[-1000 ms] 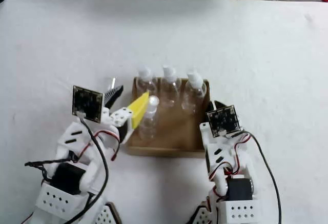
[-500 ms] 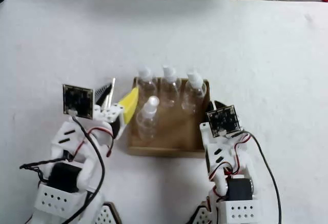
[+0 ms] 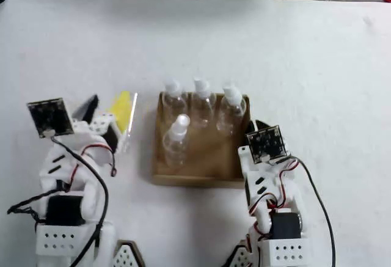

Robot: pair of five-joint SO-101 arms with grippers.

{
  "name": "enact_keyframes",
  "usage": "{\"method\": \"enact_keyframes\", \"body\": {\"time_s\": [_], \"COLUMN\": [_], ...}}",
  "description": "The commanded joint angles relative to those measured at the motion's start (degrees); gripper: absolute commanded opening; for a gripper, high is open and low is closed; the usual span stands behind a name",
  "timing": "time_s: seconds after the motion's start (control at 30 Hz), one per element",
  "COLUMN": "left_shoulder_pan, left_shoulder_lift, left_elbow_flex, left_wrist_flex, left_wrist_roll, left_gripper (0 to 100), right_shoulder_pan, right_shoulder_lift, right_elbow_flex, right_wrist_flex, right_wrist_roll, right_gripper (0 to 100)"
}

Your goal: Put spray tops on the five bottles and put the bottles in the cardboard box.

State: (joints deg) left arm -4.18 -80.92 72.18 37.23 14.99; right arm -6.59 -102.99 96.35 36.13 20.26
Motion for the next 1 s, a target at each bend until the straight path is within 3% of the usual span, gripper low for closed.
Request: {"method": "enact_keyframes", "body": {"time_s": [0.0,0.13,0.27,0.5,0.63,0.77,0.83,0.97], "left_shoulder_pan": [0.13,-0.31,-2.59,-3.38,-6.2,-5.85,-4.88,-4.79], "left_shoulder_lift": [-0.57,-0.48,3.82,32.66,44.35,47.25,47.52,47.52], "left_elbow_flex": [-5.63,-8.62,-17.05,-34.64,-35.16,-29.54,-27.25,-25.14], "left_wrist_flex": [-0.18,0.7,7.74,20.13,21.27,21.36,21.36,21.36], "left_wrist_roll": [-5.36,-5.89,-10.64,-26.64,-39.91,-55.12,-53.71,-40.88], "left_gripper": [22,19,19,19,19,19,19,23], "right_shoulder_pan": [-0.13,-0.13,-0.13,-0.13,0.22,0.22,0.13,0.13], "right_shoulder_lift": [0.13,0.22,0.22,0.22,0.22,0.13,0.04,-0.13], "right_elbow_flex": [0.53,0.53,0.53,0.53,0.53,0.53,0.53,0.53], "right_wrist_flex": [-1.01,-1.01,-0.66,-0.31,-0.57,-0.75,-0.75,-0.75], "right_wrist_roll": [0.79,0.79,0.79,0.79,0.79,0.79,0.79,0.79], "right_gripper": [1.6,1.6,1.6,1.6,1.6,1.6,1.6,1.6]}}
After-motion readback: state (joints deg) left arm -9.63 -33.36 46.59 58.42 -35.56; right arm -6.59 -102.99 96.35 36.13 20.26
